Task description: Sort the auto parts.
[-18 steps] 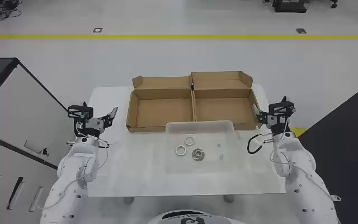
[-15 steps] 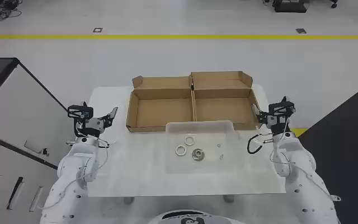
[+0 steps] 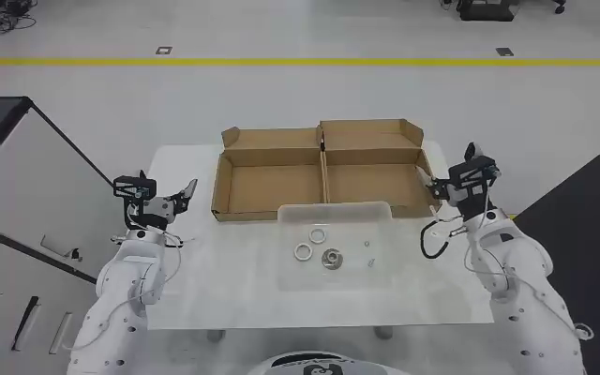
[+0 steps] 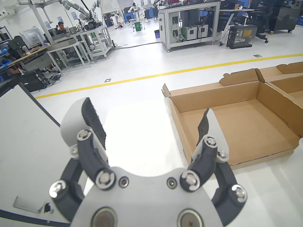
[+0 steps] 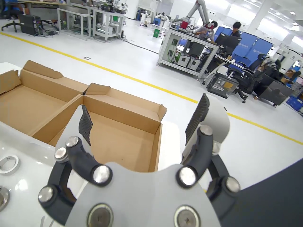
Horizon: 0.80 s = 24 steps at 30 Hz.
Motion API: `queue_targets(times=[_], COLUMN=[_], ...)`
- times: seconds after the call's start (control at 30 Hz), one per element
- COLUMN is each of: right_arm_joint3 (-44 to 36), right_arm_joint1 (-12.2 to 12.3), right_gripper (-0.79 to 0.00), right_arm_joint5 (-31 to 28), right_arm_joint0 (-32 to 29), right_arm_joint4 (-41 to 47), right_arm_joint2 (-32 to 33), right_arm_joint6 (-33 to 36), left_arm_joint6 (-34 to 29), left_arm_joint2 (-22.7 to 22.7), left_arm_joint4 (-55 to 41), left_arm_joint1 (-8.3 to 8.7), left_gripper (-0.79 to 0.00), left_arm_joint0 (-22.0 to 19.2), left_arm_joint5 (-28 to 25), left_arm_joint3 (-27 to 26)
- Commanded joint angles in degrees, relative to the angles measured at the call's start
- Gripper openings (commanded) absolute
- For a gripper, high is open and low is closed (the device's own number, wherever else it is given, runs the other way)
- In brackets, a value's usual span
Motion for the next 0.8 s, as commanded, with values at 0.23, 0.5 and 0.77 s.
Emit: queue_targets(times=[0.23,0.5,0.77], right_arm_joint3=[-3.4,-3.31,-2.44], right_arm_joint1=[1.5,2.89,5.22], right_gripper=[0.0,0.0,0.0], right_arm_joint5=[-20.89,-35.27,-42.55], right_arm_joint0=[6.16,13.66,20.96], right_arm_joint4=[2.42,12.67,22.48], right_arm_joint2=[0.92,-0.92,-6.15], right_arm_joint6=[9.97,24.14,39.63], left_arm_joint6=[0.0,0.0,0.0], left_arm_joint2=[0.0,0.0,0.0], left_arm_joint4=[0.0,0.0,0.0], left_arm_joint1=[0.0,0.0,0.0], left_gripper=[0.0,0.0,0.0], left_arm_joint0=[0.0,0.0,0.0], left_arm_joint5=[0.0,0.0,0.0], left_arm_joint3=[0.0,0.0,0.0])
